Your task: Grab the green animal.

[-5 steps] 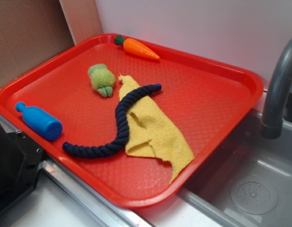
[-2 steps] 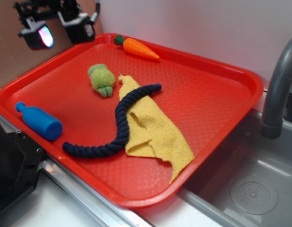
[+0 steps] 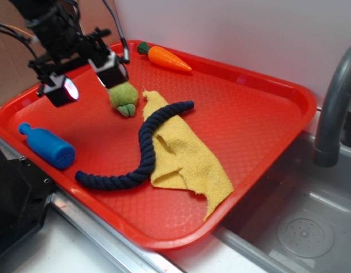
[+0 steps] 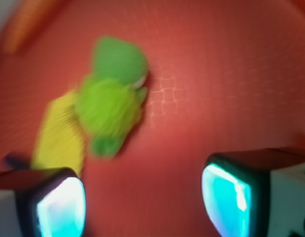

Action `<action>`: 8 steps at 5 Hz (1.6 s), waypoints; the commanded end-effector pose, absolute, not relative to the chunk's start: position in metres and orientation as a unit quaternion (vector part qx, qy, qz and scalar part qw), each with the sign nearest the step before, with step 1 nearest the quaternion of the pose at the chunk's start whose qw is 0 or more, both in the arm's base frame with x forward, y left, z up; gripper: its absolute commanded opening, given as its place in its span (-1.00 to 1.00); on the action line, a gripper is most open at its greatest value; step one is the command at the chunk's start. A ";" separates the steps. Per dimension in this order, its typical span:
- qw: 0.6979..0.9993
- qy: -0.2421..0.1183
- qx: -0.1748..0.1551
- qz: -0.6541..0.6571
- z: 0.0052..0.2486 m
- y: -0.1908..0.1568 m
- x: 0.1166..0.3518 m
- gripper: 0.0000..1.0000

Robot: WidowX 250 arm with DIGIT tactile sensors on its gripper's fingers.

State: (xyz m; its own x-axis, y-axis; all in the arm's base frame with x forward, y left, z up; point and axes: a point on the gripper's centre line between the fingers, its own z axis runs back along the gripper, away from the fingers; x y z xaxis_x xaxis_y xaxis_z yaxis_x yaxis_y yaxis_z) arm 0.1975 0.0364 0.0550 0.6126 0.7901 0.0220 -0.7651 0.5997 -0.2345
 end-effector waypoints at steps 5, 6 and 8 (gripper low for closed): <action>0.889 -0.097 -0.082 0.440 0.068 0.047 0.208 1.00; 0.887 -0.073 -0.055 0.452 0.056 0.047 0.223 1.00; 0.892 -0.058 -0.048 0.447 0.050 0.046 0.228 1.00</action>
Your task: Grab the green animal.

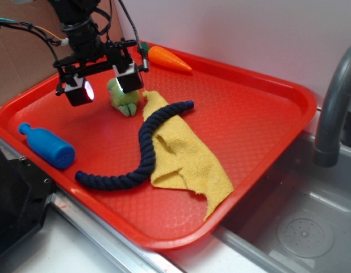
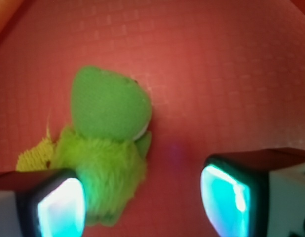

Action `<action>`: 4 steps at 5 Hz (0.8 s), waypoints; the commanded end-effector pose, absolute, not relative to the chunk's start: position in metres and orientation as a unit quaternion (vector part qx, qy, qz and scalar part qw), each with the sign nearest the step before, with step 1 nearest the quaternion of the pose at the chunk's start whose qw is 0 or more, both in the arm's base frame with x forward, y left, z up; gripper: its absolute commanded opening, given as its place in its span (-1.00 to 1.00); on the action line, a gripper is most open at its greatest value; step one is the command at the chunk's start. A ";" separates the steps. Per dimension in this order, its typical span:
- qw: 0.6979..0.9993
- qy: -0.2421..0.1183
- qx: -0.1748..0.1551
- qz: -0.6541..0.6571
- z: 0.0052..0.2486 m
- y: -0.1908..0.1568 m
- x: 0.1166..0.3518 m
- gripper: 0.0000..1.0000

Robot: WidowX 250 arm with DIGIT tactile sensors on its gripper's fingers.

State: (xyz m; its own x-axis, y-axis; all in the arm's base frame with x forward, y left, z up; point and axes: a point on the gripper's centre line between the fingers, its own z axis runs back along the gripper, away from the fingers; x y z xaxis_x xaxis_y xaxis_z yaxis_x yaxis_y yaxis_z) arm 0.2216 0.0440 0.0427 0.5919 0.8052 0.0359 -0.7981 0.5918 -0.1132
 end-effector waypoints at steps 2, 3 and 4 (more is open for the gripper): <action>0.892 -0.058 -0.048 0.447 0.050 0.046 0.228 1.00; 0.892 -0.033 -0.048 0.448 0.100 0.090 0.252 1.00; 0.893 -0.023 -0.036 0.448 0.148 0.089 0.262 1.00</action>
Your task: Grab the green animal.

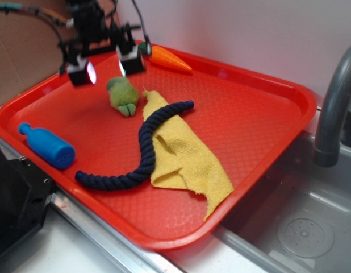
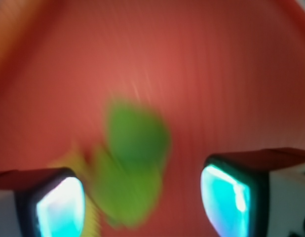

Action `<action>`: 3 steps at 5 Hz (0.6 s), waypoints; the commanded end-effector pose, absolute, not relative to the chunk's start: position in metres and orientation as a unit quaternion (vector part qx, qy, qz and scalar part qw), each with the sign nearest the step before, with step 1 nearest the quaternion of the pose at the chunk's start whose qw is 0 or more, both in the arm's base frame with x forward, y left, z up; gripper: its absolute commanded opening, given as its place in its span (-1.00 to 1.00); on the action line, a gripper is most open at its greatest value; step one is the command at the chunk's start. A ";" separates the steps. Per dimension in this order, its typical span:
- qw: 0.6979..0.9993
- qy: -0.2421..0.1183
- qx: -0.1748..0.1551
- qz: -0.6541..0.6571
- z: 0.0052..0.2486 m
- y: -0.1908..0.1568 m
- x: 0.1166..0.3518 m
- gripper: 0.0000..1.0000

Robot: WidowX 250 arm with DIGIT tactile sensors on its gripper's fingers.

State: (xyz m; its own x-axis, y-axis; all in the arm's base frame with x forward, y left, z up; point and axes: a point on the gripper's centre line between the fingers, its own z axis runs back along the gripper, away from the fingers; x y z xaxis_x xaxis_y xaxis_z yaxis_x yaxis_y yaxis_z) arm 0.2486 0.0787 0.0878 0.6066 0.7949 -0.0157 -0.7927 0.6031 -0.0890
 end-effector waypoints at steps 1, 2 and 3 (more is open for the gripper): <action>0.896 -0.005 -0.019 0.443 0.131 0.088 0.273 1.00; 0.894 -0.022 -0.021 0.447 0.126 0.081 0.257 1.00; 0.887 -0.022 -0.010 0.461 0.096 0.073 0.247 1.00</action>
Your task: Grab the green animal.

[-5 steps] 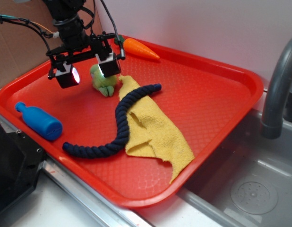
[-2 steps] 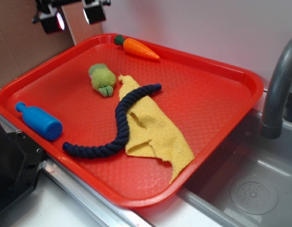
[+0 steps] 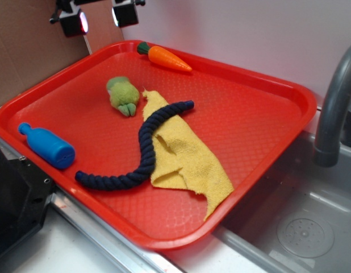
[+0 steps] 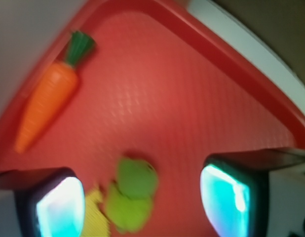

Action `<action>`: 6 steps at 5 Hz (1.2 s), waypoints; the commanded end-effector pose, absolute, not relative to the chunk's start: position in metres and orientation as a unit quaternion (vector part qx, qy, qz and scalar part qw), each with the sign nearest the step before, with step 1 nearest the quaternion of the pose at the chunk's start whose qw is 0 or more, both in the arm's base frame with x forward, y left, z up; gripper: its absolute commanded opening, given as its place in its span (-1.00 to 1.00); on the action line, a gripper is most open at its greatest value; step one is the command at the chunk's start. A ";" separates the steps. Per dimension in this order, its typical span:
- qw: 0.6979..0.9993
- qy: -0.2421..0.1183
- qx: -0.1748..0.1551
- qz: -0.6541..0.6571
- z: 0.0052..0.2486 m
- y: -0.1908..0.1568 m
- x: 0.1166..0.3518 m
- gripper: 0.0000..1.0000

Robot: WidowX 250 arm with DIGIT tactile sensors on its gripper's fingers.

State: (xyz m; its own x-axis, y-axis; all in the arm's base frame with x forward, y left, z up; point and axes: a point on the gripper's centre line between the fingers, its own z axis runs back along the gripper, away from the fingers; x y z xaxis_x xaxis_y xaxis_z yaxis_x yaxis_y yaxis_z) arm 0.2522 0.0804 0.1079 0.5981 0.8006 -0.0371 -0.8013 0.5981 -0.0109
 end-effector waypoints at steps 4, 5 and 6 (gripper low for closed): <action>0.901 0.021 -0.003 0.433 0.018 0.048 0.266 -1.00; 0.915 0.060 0.006 0.399 0.050 0.056 0.259 -1.00; 0.932 0.023 0.007 0.363 0.100 0.069 0.243 -1.00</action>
State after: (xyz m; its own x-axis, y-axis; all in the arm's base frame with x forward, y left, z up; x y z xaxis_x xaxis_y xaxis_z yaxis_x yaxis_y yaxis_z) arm 0.2375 0.0652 0.0834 0.7284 0.6780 -0.0989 -0.6752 0.7348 0.0650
